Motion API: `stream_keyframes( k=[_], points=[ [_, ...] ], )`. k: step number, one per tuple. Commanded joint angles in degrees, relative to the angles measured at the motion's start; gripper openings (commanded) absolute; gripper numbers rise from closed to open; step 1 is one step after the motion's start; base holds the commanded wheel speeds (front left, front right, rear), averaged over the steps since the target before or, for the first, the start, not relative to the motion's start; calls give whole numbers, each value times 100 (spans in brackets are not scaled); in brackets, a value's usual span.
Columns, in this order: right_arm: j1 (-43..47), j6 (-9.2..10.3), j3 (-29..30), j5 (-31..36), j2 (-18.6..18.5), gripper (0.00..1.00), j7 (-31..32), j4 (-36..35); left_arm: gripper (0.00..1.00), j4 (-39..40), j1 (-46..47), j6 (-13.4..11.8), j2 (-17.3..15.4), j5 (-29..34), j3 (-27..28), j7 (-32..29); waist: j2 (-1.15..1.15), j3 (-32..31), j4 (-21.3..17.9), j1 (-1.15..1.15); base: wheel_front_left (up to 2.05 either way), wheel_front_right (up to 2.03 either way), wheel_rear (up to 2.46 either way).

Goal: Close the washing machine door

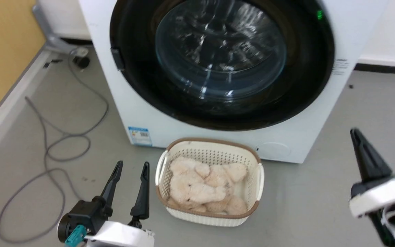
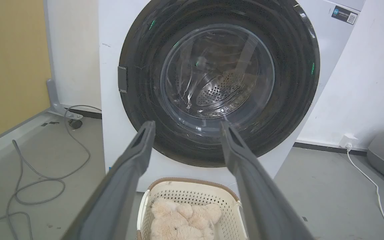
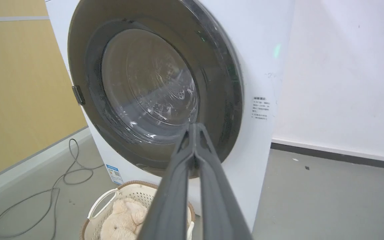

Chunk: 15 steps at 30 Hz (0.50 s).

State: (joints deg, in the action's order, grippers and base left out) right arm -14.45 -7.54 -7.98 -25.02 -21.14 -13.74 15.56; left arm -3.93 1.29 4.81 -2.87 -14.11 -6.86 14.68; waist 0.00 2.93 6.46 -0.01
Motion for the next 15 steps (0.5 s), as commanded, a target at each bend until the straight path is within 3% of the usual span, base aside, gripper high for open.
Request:
stream_keyframes(
  k=[1, 11, 12, 13, 15],
  points=[
    [243, 5, 157, 159, 188, 0, -32, -154, 100, -4, -114, 25, -1, 44, 47, 32, 0, -104, -124, 1, 0, 0, 0],
    [1322, 5, 889, 1180, 1216, 0, 59, -820, 100, -144, -371, 47, -1, 107, 143, 32, 0, -241, -342, 1, 0, 0, 0],
    [1405, 5, 927, 1271, 1301, 17, 46, -880, 100, -157, -392, 26, -1, 89, 150, 32, 0, -252, -351, 1, 0, 0, 0],
    [1486, 5, 968, 1343, 1376, 100, 32, -926, 100, -161, -409, 11, -1, 78, 154, 32, 0, -262, -358, 1, 0, 0, 0],
    [1641, 5, 1035, 1407, 1508, 100, 12, -990, 100, -163, -443, -13, -1, 71, 152, 32, 0, -284, -366, 1, 0, 0, 0]
  ],
)
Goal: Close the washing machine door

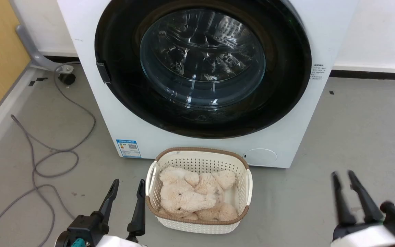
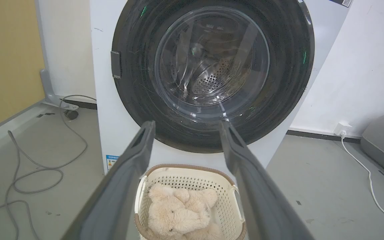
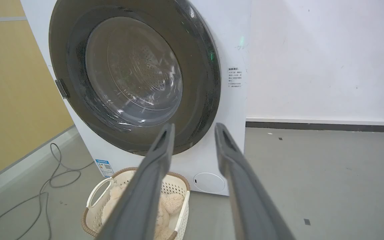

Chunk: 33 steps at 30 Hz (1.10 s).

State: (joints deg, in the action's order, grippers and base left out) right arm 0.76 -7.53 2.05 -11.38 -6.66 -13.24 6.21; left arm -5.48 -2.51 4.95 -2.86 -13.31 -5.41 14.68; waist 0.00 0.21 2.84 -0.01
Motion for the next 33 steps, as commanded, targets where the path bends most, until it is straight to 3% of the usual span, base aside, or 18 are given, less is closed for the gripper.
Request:
stream_keyframes(
  k=[1, 20, 21, 33],
  points=[
    [186, 4, 60, 52, 108, 100, -45, -74, 100, -9, -78, -37, -2, -13, 2, 32, 0, -23, -4, 1, 0, 0, 0],
    [395, 4, 194, 142, 298, 100, -123, -166, 100, -12, -133, -73, -2, 150, -79, 32, 0, 12, 57, 1, 0, 0, 0],
    [338, 0, 185, 95, 271, 0, -97, -134, 0, -13, -98, -53, 1, 139, -85, -1, 0, 12, 57, 1, 0, 0, 0],
    [309, -1, 157, 156, 277, 0, -5, -161, 0, 16, -74, -78, 1, 216, -52, -104, 0, 12, 35, 1, 0, 0, 0]
  ],
)
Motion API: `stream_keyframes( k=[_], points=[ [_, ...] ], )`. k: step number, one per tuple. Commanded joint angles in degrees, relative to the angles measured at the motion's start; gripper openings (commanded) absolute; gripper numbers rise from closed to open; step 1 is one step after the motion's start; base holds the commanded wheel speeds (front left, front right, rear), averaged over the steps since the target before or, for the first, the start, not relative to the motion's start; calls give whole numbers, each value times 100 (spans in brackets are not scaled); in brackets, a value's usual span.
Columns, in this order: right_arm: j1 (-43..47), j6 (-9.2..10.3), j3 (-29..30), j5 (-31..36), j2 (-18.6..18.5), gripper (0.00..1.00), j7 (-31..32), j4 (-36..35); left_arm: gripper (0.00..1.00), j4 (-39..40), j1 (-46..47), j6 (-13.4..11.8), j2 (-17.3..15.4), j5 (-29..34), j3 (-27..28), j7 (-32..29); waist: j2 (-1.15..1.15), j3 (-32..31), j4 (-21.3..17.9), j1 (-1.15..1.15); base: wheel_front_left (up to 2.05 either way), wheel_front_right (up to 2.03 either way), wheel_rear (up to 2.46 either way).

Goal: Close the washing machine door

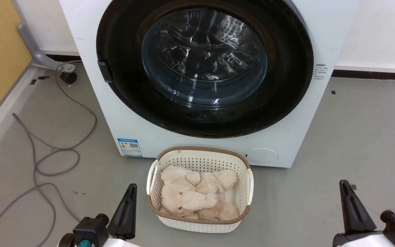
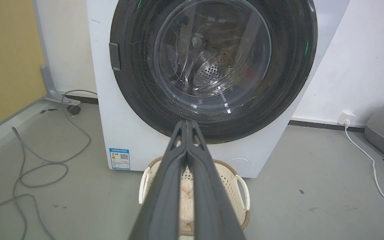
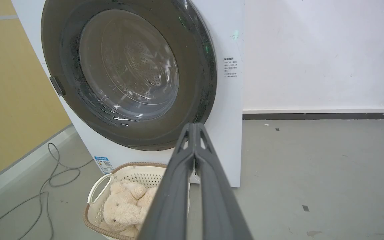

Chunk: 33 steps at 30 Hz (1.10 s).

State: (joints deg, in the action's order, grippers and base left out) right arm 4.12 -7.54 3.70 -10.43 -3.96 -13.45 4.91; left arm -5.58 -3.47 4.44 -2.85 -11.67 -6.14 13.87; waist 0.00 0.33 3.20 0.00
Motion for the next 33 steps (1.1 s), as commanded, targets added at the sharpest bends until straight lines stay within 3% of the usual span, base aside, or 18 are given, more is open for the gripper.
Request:
stream_keyframes(
  k=[1, 33],
  points=[
    [-30, 0, -11, 70, 8, 0, 28, -34, 0, 31, 25, -31, 0, 61, 26, -35, 0, -1, -4, 0, 0, 0, 0],
    [-136, 2, -110, 338, 36, 0, 391, -160, 0, 176, 114, -145, -1, 367, 188, -408, 0, -10, -91, 0, 0, 0, 0]
  ],
)
